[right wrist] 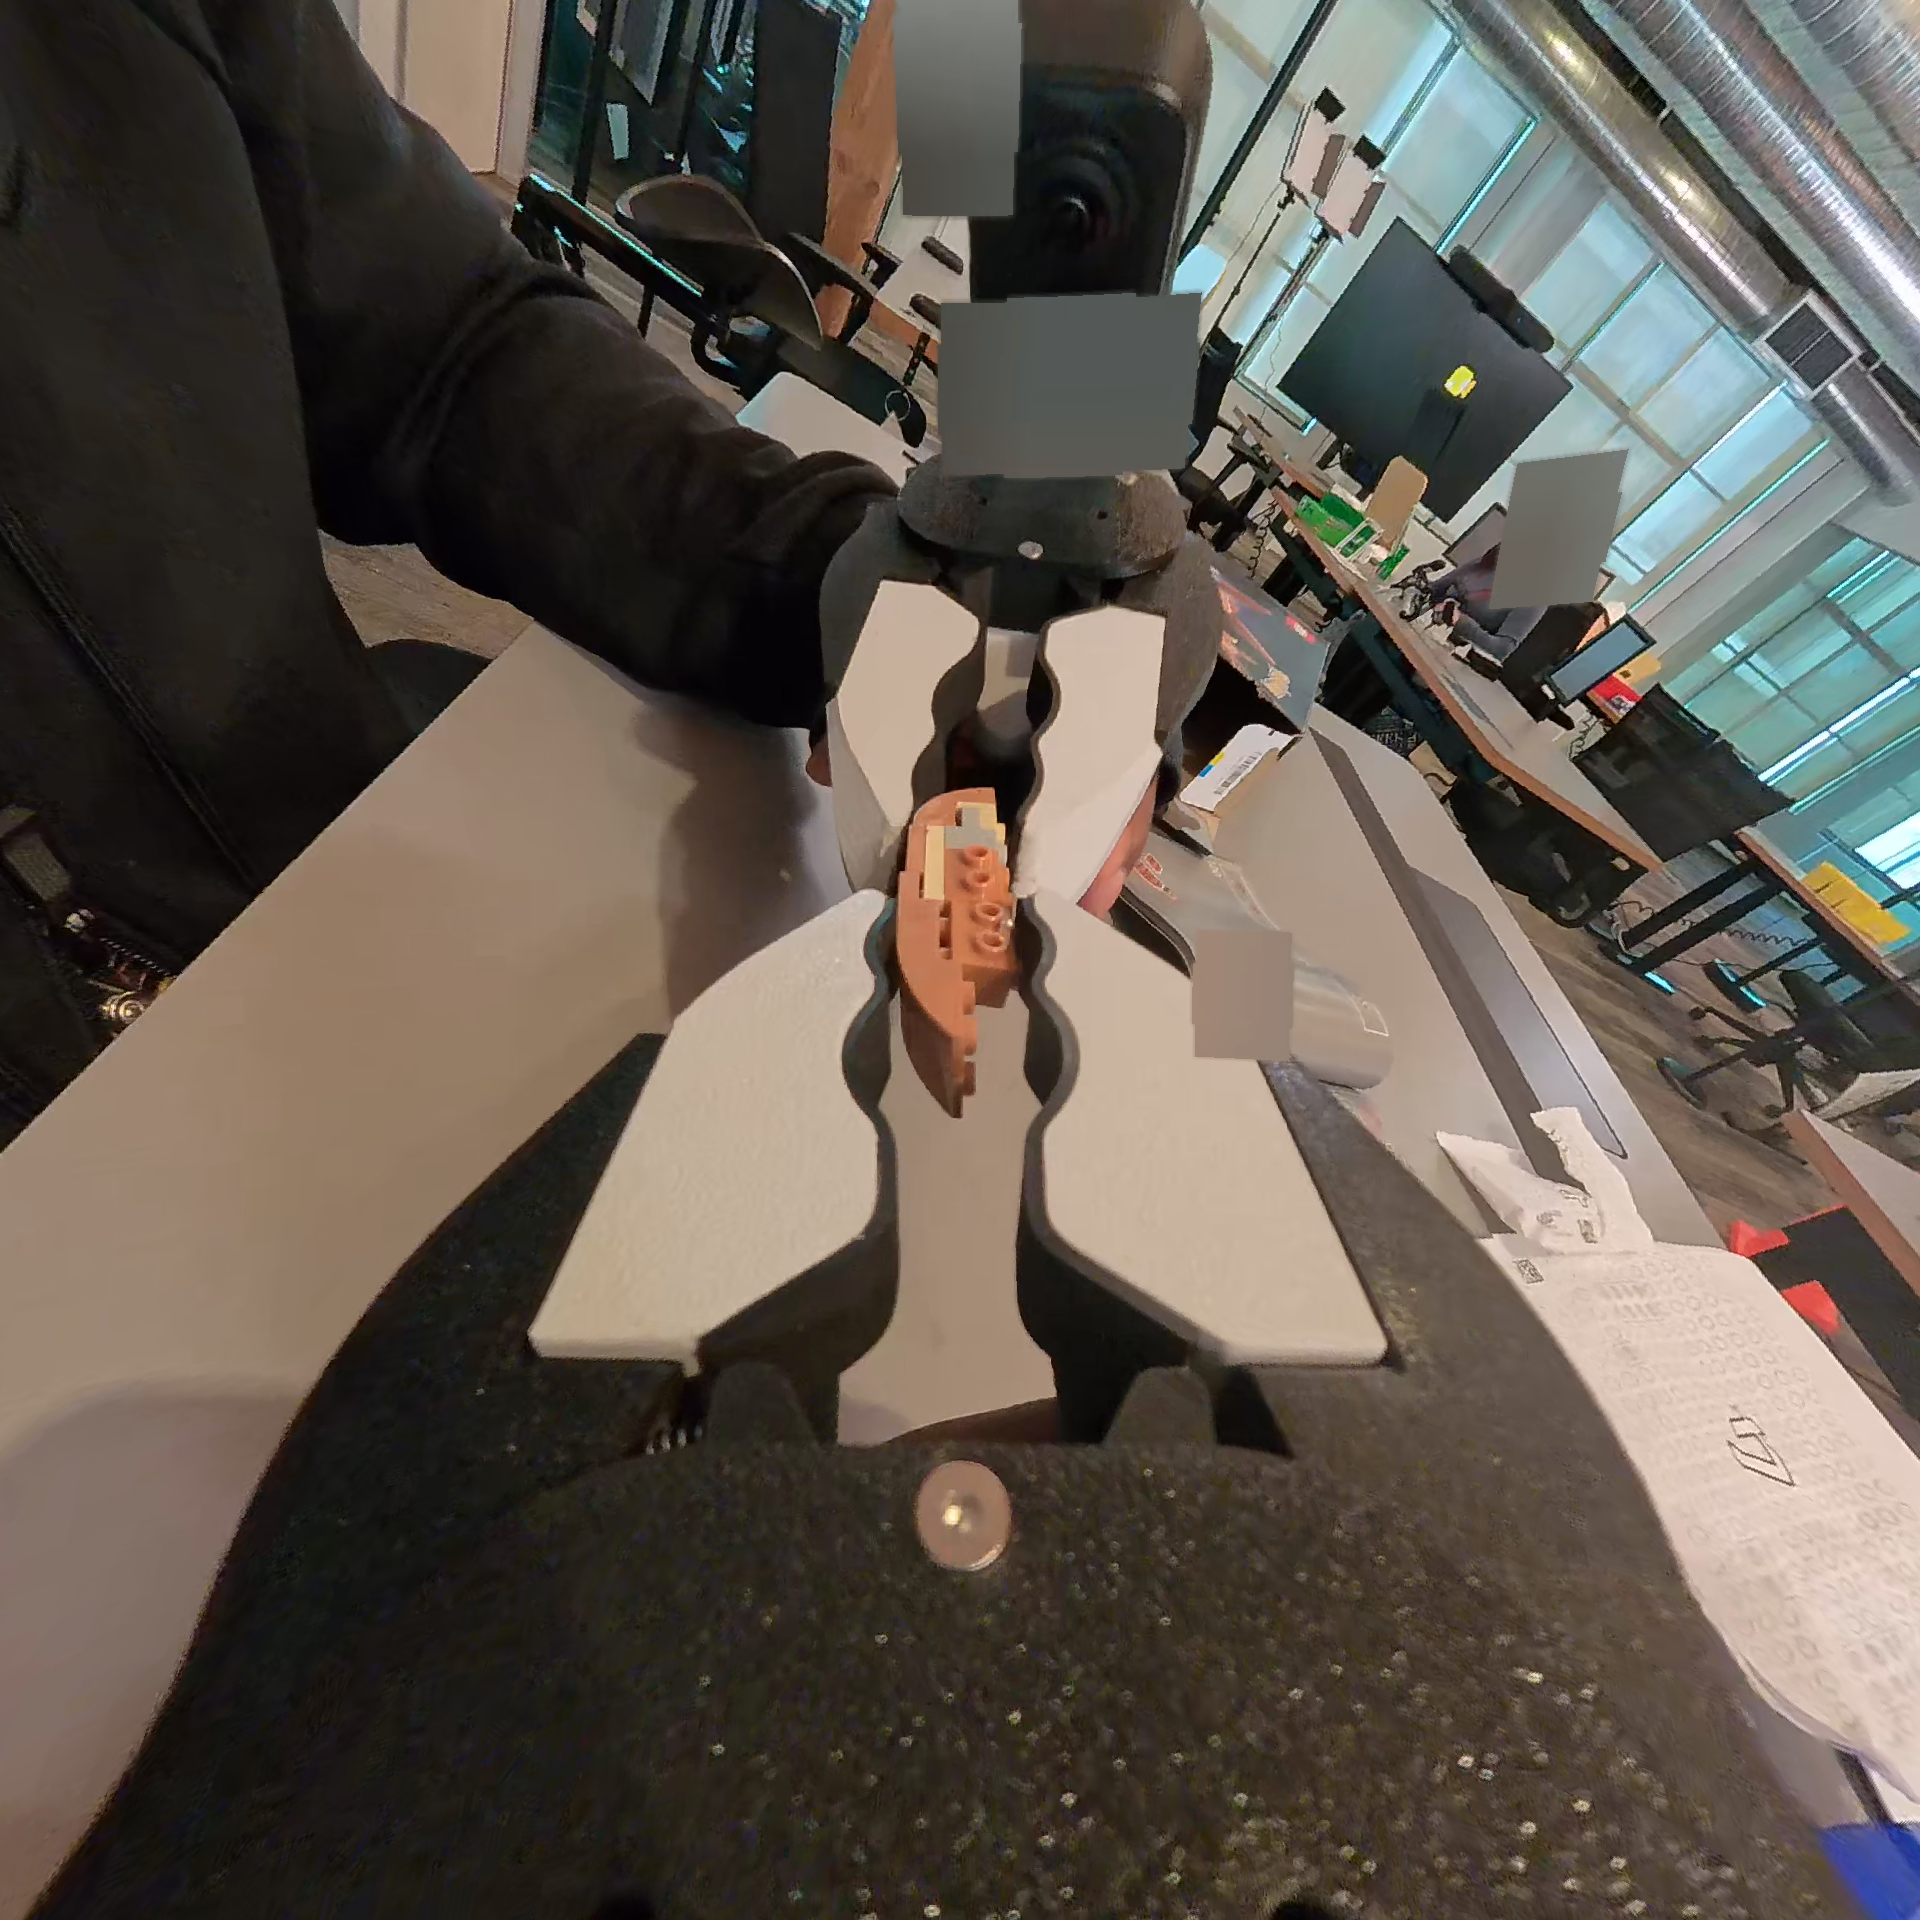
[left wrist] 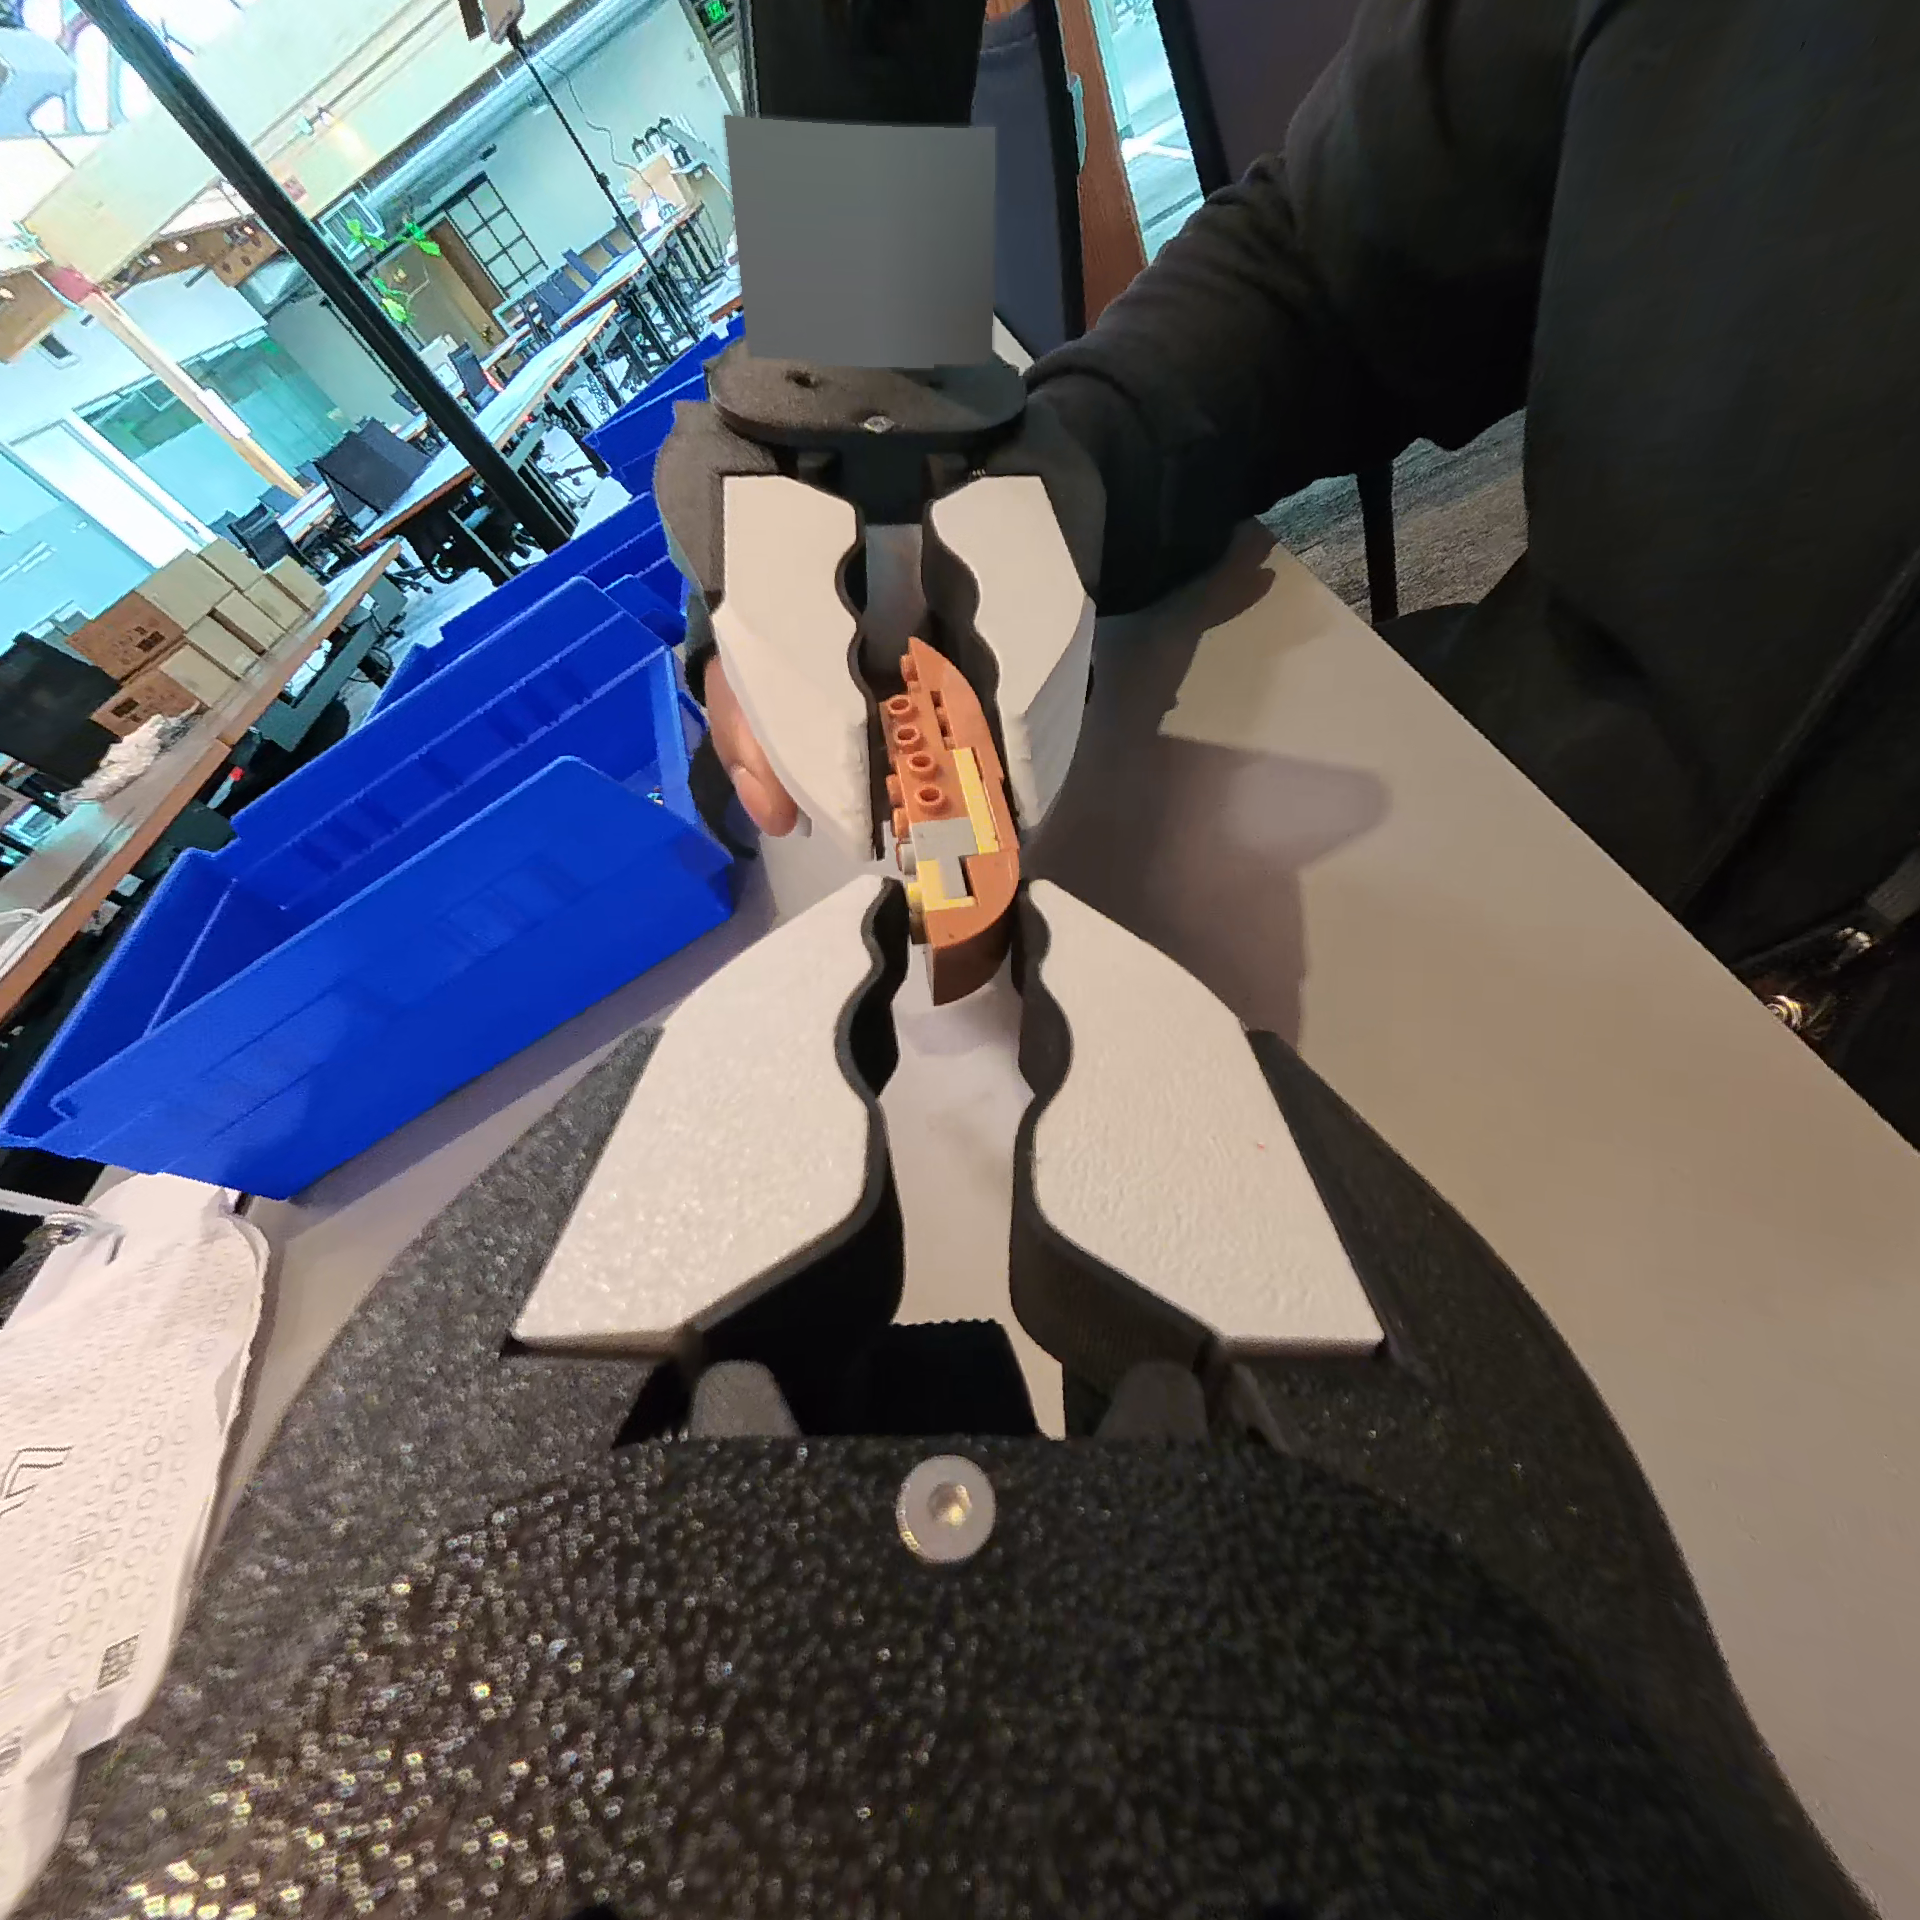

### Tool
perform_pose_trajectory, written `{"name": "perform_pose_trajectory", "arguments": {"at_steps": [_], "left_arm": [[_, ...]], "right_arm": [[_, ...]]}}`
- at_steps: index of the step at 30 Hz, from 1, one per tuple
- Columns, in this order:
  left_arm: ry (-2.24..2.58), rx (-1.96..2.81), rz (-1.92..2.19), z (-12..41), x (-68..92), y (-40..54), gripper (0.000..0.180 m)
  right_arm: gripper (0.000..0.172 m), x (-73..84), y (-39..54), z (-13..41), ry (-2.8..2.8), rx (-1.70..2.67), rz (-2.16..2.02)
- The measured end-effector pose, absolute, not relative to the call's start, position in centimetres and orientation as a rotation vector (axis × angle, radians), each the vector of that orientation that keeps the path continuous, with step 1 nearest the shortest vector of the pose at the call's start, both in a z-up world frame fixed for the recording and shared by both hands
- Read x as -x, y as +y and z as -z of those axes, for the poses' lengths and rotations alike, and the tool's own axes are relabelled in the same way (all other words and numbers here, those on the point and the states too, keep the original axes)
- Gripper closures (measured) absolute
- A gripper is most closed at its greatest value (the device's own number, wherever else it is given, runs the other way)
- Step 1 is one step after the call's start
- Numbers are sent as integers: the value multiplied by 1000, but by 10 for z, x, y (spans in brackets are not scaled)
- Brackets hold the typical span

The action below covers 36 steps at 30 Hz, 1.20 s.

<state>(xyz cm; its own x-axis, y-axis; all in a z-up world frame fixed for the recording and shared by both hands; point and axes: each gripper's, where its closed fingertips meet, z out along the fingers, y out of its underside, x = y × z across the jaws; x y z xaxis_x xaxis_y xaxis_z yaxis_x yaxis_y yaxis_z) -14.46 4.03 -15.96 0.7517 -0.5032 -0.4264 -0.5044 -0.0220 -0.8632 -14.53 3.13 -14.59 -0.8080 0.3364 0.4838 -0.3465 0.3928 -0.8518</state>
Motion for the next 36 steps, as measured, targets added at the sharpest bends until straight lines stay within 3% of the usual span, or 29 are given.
{"name": "perform_pose_trajectory", "arguments": {"at_steps": [36], "left_arm": [[866,1675,-65,167,148,39,162]], "right_arm": [[154,148,31,152,-2084,2,-1399]]}}
